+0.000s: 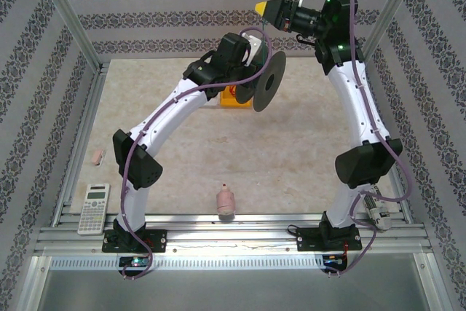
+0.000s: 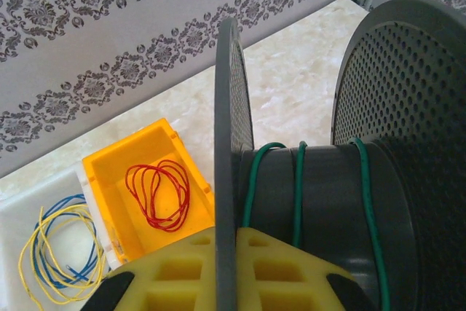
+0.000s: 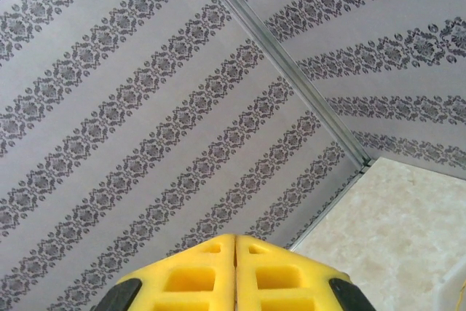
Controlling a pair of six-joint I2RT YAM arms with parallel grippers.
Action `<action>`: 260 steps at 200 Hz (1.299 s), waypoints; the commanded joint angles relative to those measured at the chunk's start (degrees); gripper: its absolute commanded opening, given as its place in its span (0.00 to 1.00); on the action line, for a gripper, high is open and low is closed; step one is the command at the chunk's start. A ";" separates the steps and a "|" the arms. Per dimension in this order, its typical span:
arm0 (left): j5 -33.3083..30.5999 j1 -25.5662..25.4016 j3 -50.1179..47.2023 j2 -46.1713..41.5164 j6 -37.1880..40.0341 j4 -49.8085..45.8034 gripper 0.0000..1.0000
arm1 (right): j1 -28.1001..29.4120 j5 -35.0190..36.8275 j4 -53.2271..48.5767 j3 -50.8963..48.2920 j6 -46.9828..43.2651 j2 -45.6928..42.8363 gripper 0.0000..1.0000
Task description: Wrap the cables
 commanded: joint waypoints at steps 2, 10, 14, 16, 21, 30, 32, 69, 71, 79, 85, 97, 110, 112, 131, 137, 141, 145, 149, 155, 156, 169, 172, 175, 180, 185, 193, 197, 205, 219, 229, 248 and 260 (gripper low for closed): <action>-0.97 -2.03 -3.56 6.20 6.36 -18.83 0.00 | 1.32 3.56 18.33 10.38 3.64 -3.05 0.00; -0.92 -2.15 -3.56 6.31 6.49 -18.81 0.00 | 1.60 3.70 16.77 11.53 2.42 -2.88 0.00; -0.94 -2.23 -3.60 6.27 6.53 -18.85 0.00 | 1.64 3.77 16.18 12.10 1.72 -2.71 0.00; -0.99 -2.29 -3.57 6.27 6.60 -18.84 0.00 | 1.62 3.83 15.88 12.26 1.48 -2.65 0.00; -0.99 -2.41 -3.56 6.22 6.69 -18.82 0.00 | 1.52 4.04 15.38 12.64 0.98 -2.45 0.00; -1.00 -2.64 -3.48 6.21 6.87 -18.93 0.00 | 1.04 4.40 14.53 13.25 0.36 -2.04 0.00; -1.00 -2.68 -3.47 6.28 6.93 -18.97 0.00 | 0.87 4.47 14.39 13.41 0.31 -1.93 0.00; -1.26 -3.73 -3.43 6.38 8.06 -19.38 0.00 | -2.66 5.77 14.96 15.03 2.73 1.56 0.00; -1.28 -3.78 -3.39 6.45 8.08 -19.48 0.00 | -2.78 5.74 15.18 15.30 3.12 1.91 0.00; -1.47 -3.91 -3.15 6.75 8.19 -19.81 0.00 | -2.91 5.40 15.92 16.47 4.80 3.11 0.00; -1.62 -3.92 -2.96 6.91 8.20 -20.12 0.00 | -2.66 4.91 16.30 17.49 5.71 3.90 0.00; -1.70 -3.95 -2.47 7.50 8.12 -20.50 0.00 | -1.59 4.03 16.76 18.90 6.92 4.94 0.00; -1.86 -3.92 -1.94 7.99 7.78 -20.60 0.00 | 0.23 3.25 16.84 18.98 6.77 4.90 0.00; -1.81 -3.92 -1.79 8.04 7.72 -20.69 0.00 | 0.52 3.20 16.59 18.90 6.37 4.77 0.00; -2.09 -3.92 -0.22 8.91 6.68 -21.23 0.00 | 2.29 3.44 17.14 16.44 5.72 3.03 0.00; -2.42 -3.93 0.35 9.25 6.26 -21.51 0.00 | 2.59 3.15 17.54 15.71 5.99 2.54 0.00; -2.68 -3.87 0.92 9.46 5.85 -21.69 0.00 | 2.72 2.90 17.66 15.23 6.08 2.24 0.00; -2.83 -3.76 1.48 9.69 5.37 -21.97 0.00 | 2.87 2.63 17.82 14.62 6.13 1.81 0.00; -2.80 -3.63 2.03 9.93 4.85 -22.23 0.00 | 3.02 2.46 18.22 13.66 6.28 1.23 0.00; -2.57 -3.28 2.75 10.25 4.05 -22.43 0.00 | 3.18 2.37 18.82 11.86 6.21 0.11 0.00; -2.49 -3.21 2.85 10.30 3.97 -22.41 0.00 | 3.22 2.42 18.87 11.53 6.15 -0.14 0.00; -1.77 -2.46 3.82 10.43 2.08 -22.40 0.00 | 3.41 3.19 18.61 6.13 4.32 -3.54 0.00; -1.53 -2.29 3.99 10.43 1.71 -22.26 0.00 | 3.46 3.45 18.68 4.93 3.77 -4.43 0.00; -1.22 -2.06 4.05 10.35 1.28 -22.11 0.00 | 3.36 3.67 18.72 3.51 3.30 -5.32 0.00; -0.78 -1.76 4.34 10.33 0.71 -21.95 0.00 | 3.35 3.94 18.59 1.46 2.40 -6.74 0.00; -0.32 -1.39 4.46 10.20 0.08 -21.83 0.00 | 3.12 4.20 18.56 -0.45 1.70 -8.15 0.00; 0.39 -0.92 4.47 9.83 -0.75 -21.33 0.00 | 2.78 4.71 18.51 -3.36 0.80 -10.36 0.00; 0.80 -0.73 4.44 9.67 -1.03 -21.11 0.00 | 2.58 4.95 18.60 -4.60 0.49 -11.39 0.00; 1.47 -0.38 4.51 9.54 -1.48 -20.71 0.00 | 2.05 5.35 18.89 -6.85 0.30 -13.23 0.00; 2.34 -0.14 4.91 9.49 -1.36 -20.56 0.00 | 1.36 5.65 18.52 -9.19 -0.76 -15.56 0.00; 2.71 -0.14 5.18 9.55 -1.21 -20.95 0.00 | 1.01 6.07 17.55 -10.08 -2.12 -16.83 0.00; 3.80 -0.31 4.48 8.68 -0.40 -20.99 0.00 | -0.46 6.89 15.34 -11.47 -5.62 -18.07 0.00; 4.63 -0.64 2.63 7.25 0.66 -20.12 0.00 | -2.41 7.32 15.15 -12.36 -6.98 -17.99 0.00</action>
